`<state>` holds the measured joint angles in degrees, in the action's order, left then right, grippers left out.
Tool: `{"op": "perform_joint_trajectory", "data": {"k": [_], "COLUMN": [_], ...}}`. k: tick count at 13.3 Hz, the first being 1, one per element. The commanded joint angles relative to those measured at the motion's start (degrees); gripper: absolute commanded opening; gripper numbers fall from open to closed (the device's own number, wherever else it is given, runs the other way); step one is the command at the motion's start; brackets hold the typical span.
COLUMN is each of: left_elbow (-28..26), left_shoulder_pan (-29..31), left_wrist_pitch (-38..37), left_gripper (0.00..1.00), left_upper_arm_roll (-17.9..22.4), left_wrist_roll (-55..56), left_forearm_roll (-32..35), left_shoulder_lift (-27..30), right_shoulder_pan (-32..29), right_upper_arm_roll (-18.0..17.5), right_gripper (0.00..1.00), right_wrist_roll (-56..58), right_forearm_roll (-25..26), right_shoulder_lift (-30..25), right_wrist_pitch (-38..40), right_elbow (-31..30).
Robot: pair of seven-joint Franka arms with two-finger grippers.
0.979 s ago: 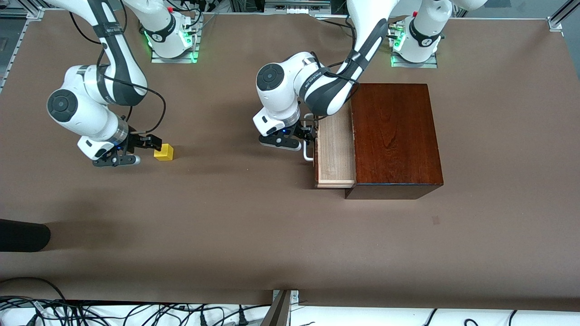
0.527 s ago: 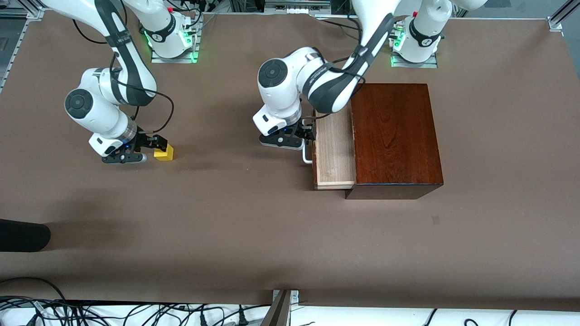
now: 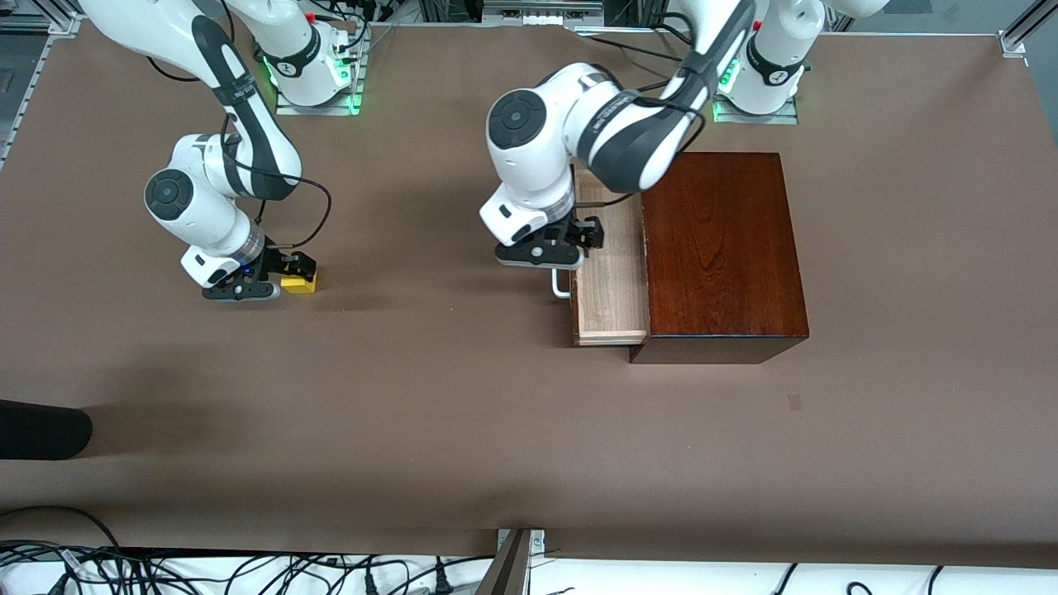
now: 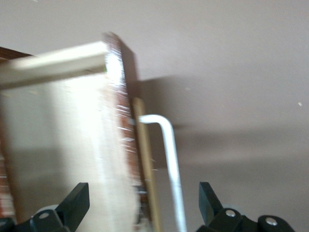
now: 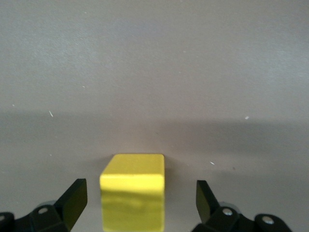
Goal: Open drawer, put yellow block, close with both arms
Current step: 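Grasp the yellow cube with the right gripper while the left gripper withdraws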
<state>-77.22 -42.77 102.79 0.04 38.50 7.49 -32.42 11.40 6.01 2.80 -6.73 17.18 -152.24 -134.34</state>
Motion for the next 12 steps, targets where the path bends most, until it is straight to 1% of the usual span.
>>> {"op": "perform_joint_trajectory", "data": {"k": [1,2,3,4,5,6,7,8,10,12], "left_elbow": [-0.5,-0.5,-0.5,-0.5,-0.5,-0.5,-0.5,-0.5,-0.4,-0.5], "left_shoulder_pan": [6.0,8.5,10.9,13.4,15.4,17.2,18.6,20.2,23.4,27.3], "left_wrist_pitch": [-7.0,-7.9,-8.6,-8.7,-8.8,-9.0,-10.1,-12.2,-14.9,-18.0], "left_gripper": [1.00,1.00,1.00,1.00,1.00,1.00,1.00,1.00,1.00,1.00], "left_upper_arm_roll": [-0.4,-0.4,-0.5,-0.5,-0.5,-0.6,-0.5,-0.5,-0.5,-0.5], "left_wrist_roll": [-10.4,-13.9,-17.4,-20.4,-23.4,-26.2,-28.9,-31.6,-35.7,-39.9], "left_forearm_roll": [0.9,0.8,0.8,0.8,0.8,0.6,0.5,0.2,-0.2,-0.2], "left_shoulder_lift": [5.5,6.7,7.7,8.4,9.3,10.4,11.7,12.8,15.8,18.3], "right_shoulder_pan": [0.1,0.1,0.1,0.1,0.1,0.1,0.1,0.1,0.1,0.1], "right_upper_arm_roll": [-0.6,-0.6,-0.6,-0.6,-0.6,-0.6,-0.6,-0.6,-0.6,-0.9], "right_gripper": [1.00,0.98,0.90,0.78,0.63,0.36,0.18,0.07,0.02,0.02], "right_wrist_roll": [-0.2,-0.1,0.1,0.5,0.6,0.8,0.9,1.0,4.3,5.7], "right_forearm_roll": [-1.4,-1.4,-1.4,-1.4,-1.4,-1.4,-1.4,-1.4,-1.4,-1.1], "right_shoulder_lift": [1.1,1.3,1.3,1.3,1.3,1.3,1.3,1.3,0.7,-0.9], "right_wrist_pitch": [-2.5,-2.7,-2.7,-2.7,-2.7,-2.6,-2.5,-2.3,-1.5,2.4], "right_elbow": [-0.7,-0.6,-0.6,-0.6,-0.6,-0.6,-0.6,-0.5,-0.2,1.3]}}
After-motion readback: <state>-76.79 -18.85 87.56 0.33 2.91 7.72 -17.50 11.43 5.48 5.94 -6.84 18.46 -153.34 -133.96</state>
